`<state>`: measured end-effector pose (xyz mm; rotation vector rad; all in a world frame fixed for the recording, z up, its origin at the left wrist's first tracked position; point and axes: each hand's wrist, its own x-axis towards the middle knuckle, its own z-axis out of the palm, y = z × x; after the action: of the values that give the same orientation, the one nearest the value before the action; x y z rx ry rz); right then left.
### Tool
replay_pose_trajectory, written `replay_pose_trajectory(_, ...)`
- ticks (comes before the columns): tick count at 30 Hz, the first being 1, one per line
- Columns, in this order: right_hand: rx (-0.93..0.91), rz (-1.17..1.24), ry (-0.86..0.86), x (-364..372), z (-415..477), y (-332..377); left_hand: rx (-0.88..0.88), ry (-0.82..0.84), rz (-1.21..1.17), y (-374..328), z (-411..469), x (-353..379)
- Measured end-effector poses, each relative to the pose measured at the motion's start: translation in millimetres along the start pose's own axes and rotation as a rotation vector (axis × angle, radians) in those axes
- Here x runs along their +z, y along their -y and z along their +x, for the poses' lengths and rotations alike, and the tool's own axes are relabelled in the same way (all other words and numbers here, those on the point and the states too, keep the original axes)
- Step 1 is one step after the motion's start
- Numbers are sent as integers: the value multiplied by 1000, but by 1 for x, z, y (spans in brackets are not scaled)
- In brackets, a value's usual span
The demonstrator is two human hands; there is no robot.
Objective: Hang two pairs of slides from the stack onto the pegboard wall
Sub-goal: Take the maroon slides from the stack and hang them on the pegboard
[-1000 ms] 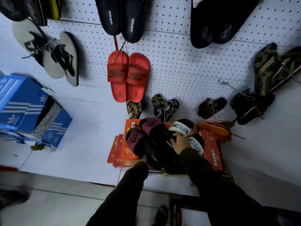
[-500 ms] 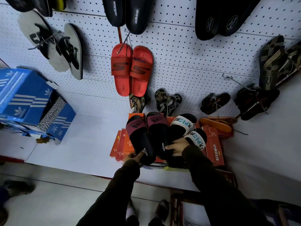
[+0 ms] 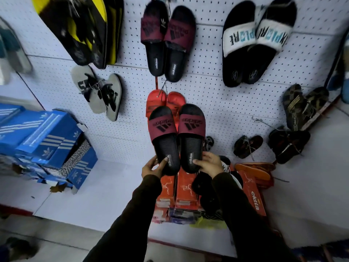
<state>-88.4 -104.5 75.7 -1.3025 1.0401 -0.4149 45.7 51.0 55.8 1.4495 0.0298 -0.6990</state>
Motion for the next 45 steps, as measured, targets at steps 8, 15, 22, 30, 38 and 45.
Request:
replay_pose_trajectory(8, -304, 65, -31, 23, -30, 103, 291, 91, -98, -104, -1, 9)
replay_pose_trajectory(15, -484, 134, -60, 37, -31, 176, 439, 115, -113, -184, 10, 17)
replay_pose_trajectory(22, -604, 164, -79, 48, -16, 250, 610, 134, -161, -264, 13, 27)
replay_pose_trajectory(30, -550, 137, -83, 67, 30, 294, 589, 86, -109, -318, 53, 30)
replay_pose_trajectory(38, -446, 121, -99, 82, 54, 258, 445, 160, -79, -289, 81, 34)
replay_pose_trajectory(45, -489, 73, -129, 95, 76, 221, 397, 97, -103, -256, 102, 35)
